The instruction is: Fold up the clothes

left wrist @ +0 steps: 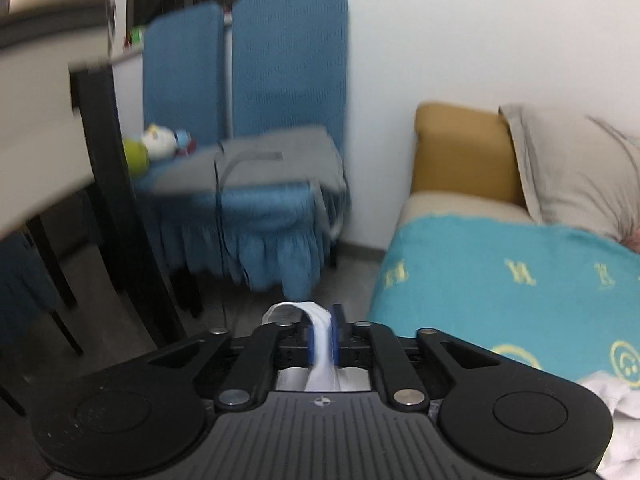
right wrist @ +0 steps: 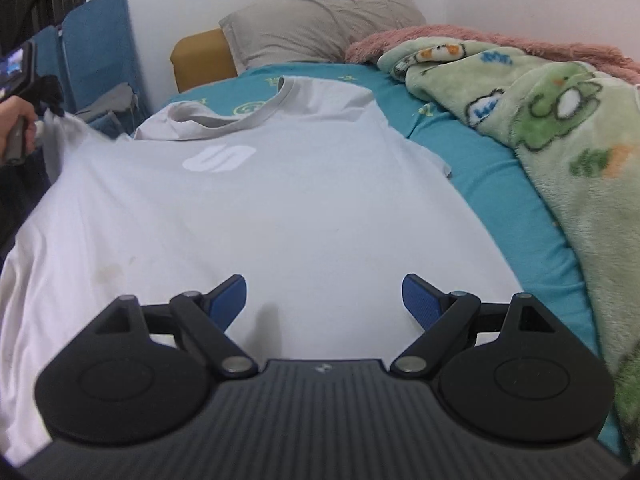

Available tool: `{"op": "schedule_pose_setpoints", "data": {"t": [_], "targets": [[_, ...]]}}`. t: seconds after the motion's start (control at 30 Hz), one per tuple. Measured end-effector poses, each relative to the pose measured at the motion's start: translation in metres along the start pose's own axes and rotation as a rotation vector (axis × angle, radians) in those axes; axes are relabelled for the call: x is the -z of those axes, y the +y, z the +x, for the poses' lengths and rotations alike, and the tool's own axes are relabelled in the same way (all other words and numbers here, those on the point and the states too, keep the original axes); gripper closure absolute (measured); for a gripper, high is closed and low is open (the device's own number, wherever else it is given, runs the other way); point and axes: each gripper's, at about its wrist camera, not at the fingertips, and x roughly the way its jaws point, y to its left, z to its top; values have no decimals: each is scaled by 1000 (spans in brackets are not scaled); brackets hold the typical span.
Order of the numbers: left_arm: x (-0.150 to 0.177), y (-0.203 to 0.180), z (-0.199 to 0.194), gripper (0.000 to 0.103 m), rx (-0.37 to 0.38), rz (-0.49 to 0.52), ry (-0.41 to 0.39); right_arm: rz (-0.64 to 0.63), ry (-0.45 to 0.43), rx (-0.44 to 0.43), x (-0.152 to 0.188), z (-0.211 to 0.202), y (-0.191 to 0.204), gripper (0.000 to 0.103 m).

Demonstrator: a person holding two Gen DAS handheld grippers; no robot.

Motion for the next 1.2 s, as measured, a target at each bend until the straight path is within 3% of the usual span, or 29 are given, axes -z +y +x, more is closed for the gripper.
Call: {"op": "schedule_pose_setpoints", "data": {"t": [0.03,0.07,0.2,0.27,0.33,0.47,0.63,0.87,0.9,1.0,1.07,1.1,1.2], "targets": [[7,2,4,66,12,1,24,-1,3,-1,1,3,1,17],[13,4,3,61,28,3,47,-1,6,-3,1,5,1,17],[43,30,-36,50,128,-51,130,5,8,-18,1,8,3,17],[65,49,-72,49,197,-78,181,6,4,-26,0,5,4,17],[91,63,-119,42,253,-75,235,7,-13,-33,-3,-2,6,17],[164,85,-218,41,357,-111,418,7,-65,-40,-11,-25,8,17],[240,80,-308,41,369,-11,607,-1,-116,-39,-17,-61,8,17],[279,55,-344,42,346,181,644,-7,-150,-52,-11,-108,10,17],[282,50,-346,46,344,202,643,-6,-149,-53,-10,-111,10,17],[286,44,-346,76,347,234,647,-12,-152,-48,-9,-116,11,17],[285,43,-351,86,379,243,649,-21,-157,-42,-9,-117,11,17],[284,42,-354,98,385,251,642,-22,-158,-42,-9,-117,11,17],[276,56,-361,99,364,199,659,-10,-163,-50,-9,-119,8,17]]}}
